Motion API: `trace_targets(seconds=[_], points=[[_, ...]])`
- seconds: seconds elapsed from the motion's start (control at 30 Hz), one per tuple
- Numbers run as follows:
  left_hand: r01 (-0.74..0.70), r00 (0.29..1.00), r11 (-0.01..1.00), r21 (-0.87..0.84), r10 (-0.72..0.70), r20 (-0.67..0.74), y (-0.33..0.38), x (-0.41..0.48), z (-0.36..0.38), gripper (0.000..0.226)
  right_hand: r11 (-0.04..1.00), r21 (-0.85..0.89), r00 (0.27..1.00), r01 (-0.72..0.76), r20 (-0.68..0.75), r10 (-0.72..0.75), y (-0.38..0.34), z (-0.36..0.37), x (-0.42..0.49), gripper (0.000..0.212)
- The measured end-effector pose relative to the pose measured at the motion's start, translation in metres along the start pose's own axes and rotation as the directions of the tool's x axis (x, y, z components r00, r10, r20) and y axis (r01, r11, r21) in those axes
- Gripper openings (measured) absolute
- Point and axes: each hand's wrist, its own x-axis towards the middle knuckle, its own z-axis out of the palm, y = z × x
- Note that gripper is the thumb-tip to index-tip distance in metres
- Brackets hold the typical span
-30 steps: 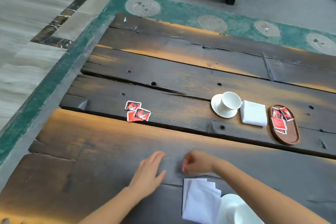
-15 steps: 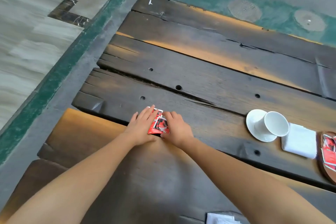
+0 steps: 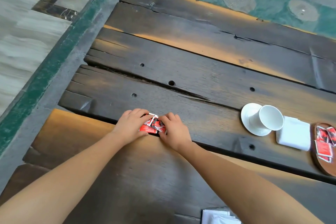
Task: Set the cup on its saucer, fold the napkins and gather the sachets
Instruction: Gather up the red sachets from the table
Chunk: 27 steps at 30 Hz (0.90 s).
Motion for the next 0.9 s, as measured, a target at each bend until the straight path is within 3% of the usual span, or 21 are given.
trace_targets(seconds=[0.2,0.3,0.4,0.5,0.57,0.67,0.77,0.9], points=[[-0.014,0.998,0.999,0.048,0.017,-0.063,0.006,0.001,-0.009,0.044,0.998,0.049,0.999,-0.049,0.003,0.049,-0.001,0.000,-0.002,0.035],[0.020,0.993,1.000,0.005,-0.019,-0.119,0.014,-0.003,-0.013,0.033,0.968,0.214,0.991,-0.129,-0.006,0.134,0.000,-0.003,-0.005,0.022],[0.166,0.968,0.971,-0.171,-0.193,-0.159,0.032,-0.006,-0.016,0.020,0.891,0.391,0.966,-0.230,-0.017,0.256,0.007,-0.011,-0.015,0.017],[0.313,0.925,0.792,-0.524,-0.379,-0.020,0.064,-0.012,-0.017,0.016,0.785,0.553,0.943,-0.280,0.007,0.332,0.022,-0.024,-0.037,0.015],[0.320,0.916,0.598,-0.735,-0.394,0.078,0.091,-0.017,-0.014,0.013,0.681,0.671,0.932,-0.293,0.043,0.359,0.035,-0.034,-0.059,0.017],[0.328,0.905,0.393,-0.859,-0.390,0.167,0.141,-0.021,-0.007,0.011,0.508,0.803,0.907,-0.311,0.092,0.410,0.059,-0.049,-0.103,0.019],[0.335,0.915,0.297,-0.894,-0.329,0.234,0.204,-0.023,0.004,0.012,0.368,0.866,0.863,-0.337,0.129,0.488,0.088,-0.062,-0.153,0.023],[0.322,0.925,0.256,-0.911,-0.291,0.245,0.292,-0.018,0.018,0.011,0.285,0.888,0.803,-0.361,0.140,0.579,0.139,-0.072,-0.220,0.027]])
